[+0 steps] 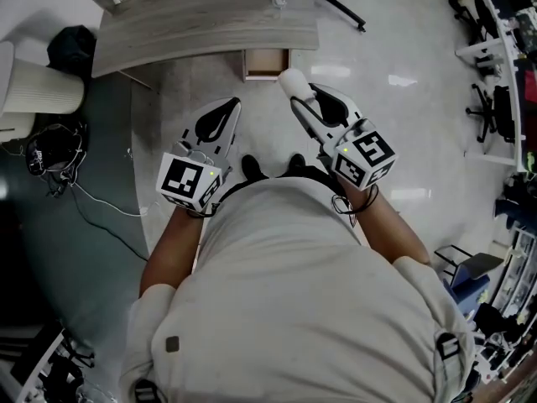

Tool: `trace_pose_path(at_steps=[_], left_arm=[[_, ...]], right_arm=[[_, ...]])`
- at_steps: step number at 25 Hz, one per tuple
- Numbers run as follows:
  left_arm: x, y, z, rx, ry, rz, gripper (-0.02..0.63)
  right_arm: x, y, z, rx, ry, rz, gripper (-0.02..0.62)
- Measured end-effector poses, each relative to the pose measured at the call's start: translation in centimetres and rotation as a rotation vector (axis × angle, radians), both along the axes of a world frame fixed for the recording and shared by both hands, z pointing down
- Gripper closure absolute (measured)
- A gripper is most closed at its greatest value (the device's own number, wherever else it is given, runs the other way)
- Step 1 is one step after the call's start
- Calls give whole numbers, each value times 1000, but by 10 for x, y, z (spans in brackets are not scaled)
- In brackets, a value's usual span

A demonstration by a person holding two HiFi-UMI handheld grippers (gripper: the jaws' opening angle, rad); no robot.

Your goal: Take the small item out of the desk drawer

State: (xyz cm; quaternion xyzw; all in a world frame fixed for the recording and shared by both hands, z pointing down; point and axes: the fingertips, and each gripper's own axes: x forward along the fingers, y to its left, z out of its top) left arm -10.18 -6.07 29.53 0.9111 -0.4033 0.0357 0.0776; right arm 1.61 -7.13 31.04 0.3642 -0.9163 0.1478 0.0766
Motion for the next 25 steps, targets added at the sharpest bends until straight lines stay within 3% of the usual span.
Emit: trace_pose_path(at_steps=[8,25], left_arm=[[32,1,-5,-2,-11,-34,591],[169,65,-3,-25,-67,-146,591]], right_arm=[[32,1,-3,9,-20,-33,431],[157,52,6,27,-42,-174,431]])
